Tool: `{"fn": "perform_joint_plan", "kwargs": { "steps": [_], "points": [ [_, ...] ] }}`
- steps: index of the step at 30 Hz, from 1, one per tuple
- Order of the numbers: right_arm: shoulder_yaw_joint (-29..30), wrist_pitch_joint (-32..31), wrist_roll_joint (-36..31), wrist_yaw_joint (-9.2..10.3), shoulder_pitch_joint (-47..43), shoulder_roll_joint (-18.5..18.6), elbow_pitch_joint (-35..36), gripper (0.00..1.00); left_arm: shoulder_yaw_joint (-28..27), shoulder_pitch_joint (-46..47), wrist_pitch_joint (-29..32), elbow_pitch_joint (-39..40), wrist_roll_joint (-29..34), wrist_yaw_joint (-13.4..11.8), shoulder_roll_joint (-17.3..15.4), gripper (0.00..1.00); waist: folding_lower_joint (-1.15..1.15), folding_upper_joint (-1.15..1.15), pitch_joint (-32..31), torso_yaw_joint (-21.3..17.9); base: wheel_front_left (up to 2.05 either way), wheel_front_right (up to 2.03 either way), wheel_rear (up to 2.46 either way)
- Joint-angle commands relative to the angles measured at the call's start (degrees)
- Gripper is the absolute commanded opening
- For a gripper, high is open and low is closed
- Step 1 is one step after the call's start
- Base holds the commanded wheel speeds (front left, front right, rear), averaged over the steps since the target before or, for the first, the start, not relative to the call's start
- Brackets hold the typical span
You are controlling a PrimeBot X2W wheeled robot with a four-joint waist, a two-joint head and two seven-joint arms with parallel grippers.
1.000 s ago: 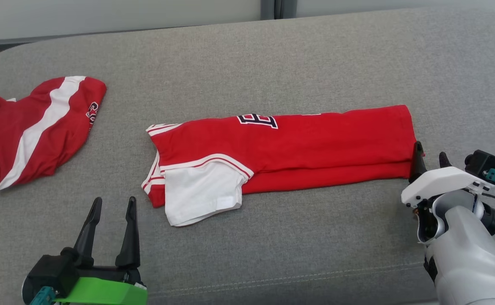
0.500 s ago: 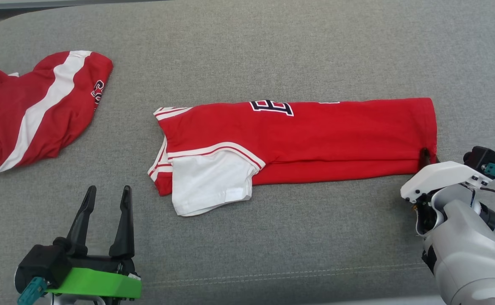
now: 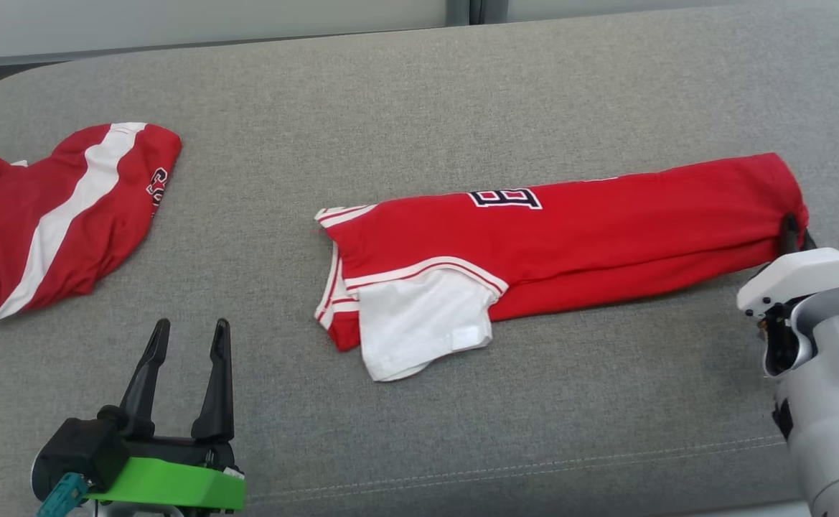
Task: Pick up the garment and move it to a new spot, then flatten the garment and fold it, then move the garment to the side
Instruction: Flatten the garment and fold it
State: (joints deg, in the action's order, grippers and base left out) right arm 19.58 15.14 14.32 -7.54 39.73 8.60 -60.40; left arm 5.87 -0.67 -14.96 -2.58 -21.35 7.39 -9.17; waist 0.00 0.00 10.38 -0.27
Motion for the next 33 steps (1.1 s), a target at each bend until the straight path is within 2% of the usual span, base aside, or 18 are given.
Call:
{"fn": "perform_joint_plan", "kwargs": {
  "steps": [1, 4, 8, 21, 26, 33],
  "points": [
    [-0.44, 0.10, -0.47, 0.10, -0.26, 1.58, 0.99, 0.00, 0.12, -0.55, -0.22, 0.09, 0.44, 0.17, 0.18, 1.00, 0.00, 0.00, -0.68, -0.31, 0.00, 0.00, 0.00],
    [-2.40, 0.10, -1.28, 0.10, 0.13, 3.34, 2.42, 0.00, 0.36, -0.53, -0.22, 0.02, 0.57, 0.17, 0.34, 1.00, 0.00, 0.00, -1.12, -0.17, 0.00, 0.00, 0.00],
    [-6.56, 0.10, -2.18, 0.09, -0.46, 3.12, 5.73, 0.00, 0.60, -1.00, -0.22, -0.33, 0.70, 0.18, 0.68, 1.00, 0.00, 0.00, -1.95, 0.19, 0.00, 0.00, 0.00],
    [-21.19, -1.22, 0.75, 0.09, -11.23, -4.68, 24.47, 0.00, 0.59, -2.38, -0.22, -2.14, 1.87, 0.07, 3.31, 1.00, 0.00, 0.00, -7.25, 3.77, 0.00, 0.00, 0.00],
    [-24.40, -2.98, 0.57, 0.08, -13.17, -5.56, 26.32, 0.00, 0.58, -2.63, -0.22, -2.44, 2.24, -0.07, 4.05, 1.00, 0.00, 0.00, -8.24, 5.05, 0.00, 0.00, 0.00],
    [-32.29, -2.31, 7.52, 0.08, -13.02, -5.63, 24.30, 0.00, 0.85, -2.73, -0.21, -2.75, 2.83, -0.14, 5.01, 1.00, 0.00, 0.00, -9.02, 8.03, 0.00, 0.00, 0.00]
  ]
}}
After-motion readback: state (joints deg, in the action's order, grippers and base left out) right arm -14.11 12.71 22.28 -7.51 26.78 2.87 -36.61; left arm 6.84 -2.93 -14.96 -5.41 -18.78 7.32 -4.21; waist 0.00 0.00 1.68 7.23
